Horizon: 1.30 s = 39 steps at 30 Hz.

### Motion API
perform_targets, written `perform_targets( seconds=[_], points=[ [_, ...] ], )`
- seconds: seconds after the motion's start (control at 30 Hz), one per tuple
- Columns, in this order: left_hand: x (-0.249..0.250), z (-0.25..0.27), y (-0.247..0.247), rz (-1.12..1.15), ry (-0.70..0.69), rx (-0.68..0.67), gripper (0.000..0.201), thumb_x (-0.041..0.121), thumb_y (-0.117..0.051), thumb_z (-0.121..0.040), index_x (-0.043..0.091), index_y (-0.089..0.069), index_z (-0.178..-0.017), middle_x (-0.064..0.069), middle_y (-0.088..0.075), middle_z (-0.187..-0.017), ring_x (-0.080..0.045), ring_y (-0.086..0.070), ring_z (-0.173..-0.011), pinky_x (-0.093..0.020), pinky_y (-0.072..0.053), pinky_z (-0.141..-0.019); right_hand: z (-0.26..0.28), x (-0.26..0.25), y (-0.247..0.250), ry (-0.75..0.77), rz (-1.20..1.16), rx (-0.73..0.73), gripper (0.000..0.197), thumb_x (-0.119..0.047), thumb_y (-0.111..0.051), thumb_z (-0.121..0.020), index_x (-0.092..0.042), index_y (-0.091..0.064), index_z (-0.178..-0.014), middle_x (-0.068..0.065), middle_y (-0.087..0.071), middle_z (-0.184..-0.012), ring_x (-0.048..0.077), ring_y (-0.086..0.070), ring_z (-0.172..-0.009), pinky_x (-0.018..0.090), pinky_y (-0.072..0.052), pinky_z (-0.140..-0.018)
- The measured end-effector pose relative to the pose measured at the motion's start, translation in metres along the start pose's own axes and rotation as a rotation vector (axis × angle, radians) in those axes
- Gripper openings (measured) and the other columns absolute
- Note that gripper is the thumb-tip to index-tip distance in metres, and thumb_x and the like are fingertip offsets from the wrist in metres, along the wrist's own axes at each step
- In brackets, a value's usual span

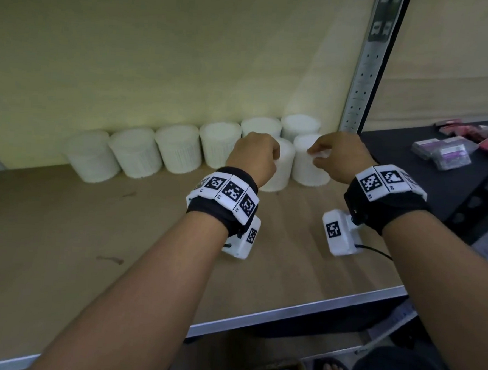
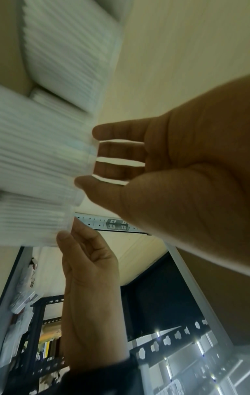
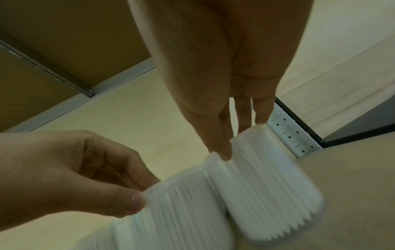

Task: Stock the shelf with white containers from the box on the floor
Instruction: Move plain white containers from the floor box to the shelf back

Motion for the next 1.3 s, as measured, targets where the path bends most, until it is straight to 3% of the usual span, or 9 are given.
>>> perform_targets(
  seconds=[0.17, 0.43, 0.57, 0.7, 0.8, 1.0, 1.13, 1.3],
  points=[
    [0.0, 0.0, 0.0, -0.01, 0.005, -0.006, 0.027, 0.009, -0.057, -0.086, 0.018, -0.069, -0.108, -0.006, -0.067, -0.113, -0.024, -0.06, -0.104, -0.025, -0.041, -0.08, -0.002, -0.001, 0.0, -0.003, 0.018, 0.006, 0.025, -0.015, -0.065, -0.084, -0.022, -0.07, -0.108, 0.001, -0.065, -0.122, 0.024, -0.063, -0.106, 0.038, -0.051, -0.096],
    [0.005, 0.008, 0.002, -0.026, -0.019, -0.063, 0.035, 0.003, -0.052, -0.087, 0.015, -0.065, -0.117, -0.006, -0.064, -0.121, -0.023, -0.057, -0.113, -0.029, -0.044, -0.091, 0.008, -0.007, 0.002, 0.001, 0.121, -0.048, 0.034, -0.027, -0.059, -0.084, -0.03, -0.063, -0.118, -0.003, -0.064, -0.126, 0.023, -0.063, -0.107, 0.039, -0.052, -0.095],
    [0.003, 0.016, 0.008, 0.065, 0.02, -0.149, 0.04, 0.017, -0.059, -0.088, 0.015, -0.057, -0.128, -0.007, -0.058, -0.132, -0.021, -0.053, -0.122, -0.03, -0.043, -0.102, 0.021, -0.014, 0.002, -0.003, 0.188, -0.099, 0.051, -0.038, -0.059, -0.082, -0.03, -0.053, -0.132, 0.006, -0.057, -0.134, 0.028, -0.058, -0.116, 0.041, -0.049, -0.099],
    [0.008, 0.033, 0.023, 0.149, 0.021, -0.159, 0.049, 0.025, -0.061, -0.089, 0.014, -0.049, -0.135, -0.005, -0.048, -0.139, -0.019, -0.048, -0.126, -0.024, -0.037, -0.098, 0.045, -0.027, 0.009, 0.022, 0.111, -0.054, 0.052, -0.023, -0.063, -0.086, -0.017, -0.051, -0.136, 0.009, -0.051, -0.14, 0.026, -0.046, -0.13, 0.032, -0.036, -0.108],
    [0.013, 0.053, 0.035, 0.173, 0.018, -0.138, 0.051, 0.025, -0.06, -0.089, 0.013, -0.048, -0.136, -0.006, -0.048, -0.139, -0.019, -0.046, -0.128, -0.024, -0.036, -0.101, 0.069, -0.036, 0.012, 0.033, 0.072, -0.04, 0.047, -0.022, -0.061, -0.088, -0.016, -0.053, -0.135, 0.009, -0.047, -0.141, 0.025, -0.042, -0.132, 0.028, -0.035, -0.107],
    [0.016, 0.115, 0.053, 0.179, 0.03, -0.124, 0.052, 0.029, -0.062, -0.087, 0.015, -0.048, -0.135, -0.005, -0.048, -0.139, -0.019, -0.048, -0.126, -0.022, -0.036, -0.094, 0.123, -0.048, 0.011, 0.035, 0.019, -0.054, 0.043, -0.025, -0.064, -0.086, -0.019, -0.057, -0.128, 0.007, -0.057, -0.132, 0.023, -0.052, -0.123, 0.027, -0.041, -0.099],
    [0.019, 0.161, 0.047, 0.194, 0.021, -0.16, 0.051, 0.029, -0.061, -0.086, 0.016, -0.049, -0.133, -0.005, -0.05, -0.135, -0.019, -0.048, -0.124, -0.03, -0.039, -0.099, 0.168, -0.055, 0.002, 0.05, 0.019, -0.08, 0.042, -0.026, -0.063, -0.087, -0.02, -0.058, -0.128, 0.006, -0.056, -0.132, 0.021, -0.051, -0.125, 0.029, -0.041, -0.101],
    [0.023, 0.217, 0.03, 0.228, 0.03, -0.179, 0.045, 0.031, -0.063, -0.086, 0.017, -0.053, -0.127, -0.002, -0.052, -0.128, -0.018, -0.05, -0.12, -0.031, -0.042, -0.1, 0.219, -0.061, -0.017, 0.064, 0.035, -0.111, 0.04, -0.025, -0.062, -0.086, -0.02, -0.059, -0.126, 0.006, -0.058, -0.129, 0.022, -0.055, -0.118, 0.033, -0.045, -0.098]
  ],
)
Point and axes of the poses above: each hand's wrist, its own z-axis away from the middle knuckle, its own y-axis out of the back of the hand, x = y × z, the point moved 6 cm from there along -z, towards the middle knuckle
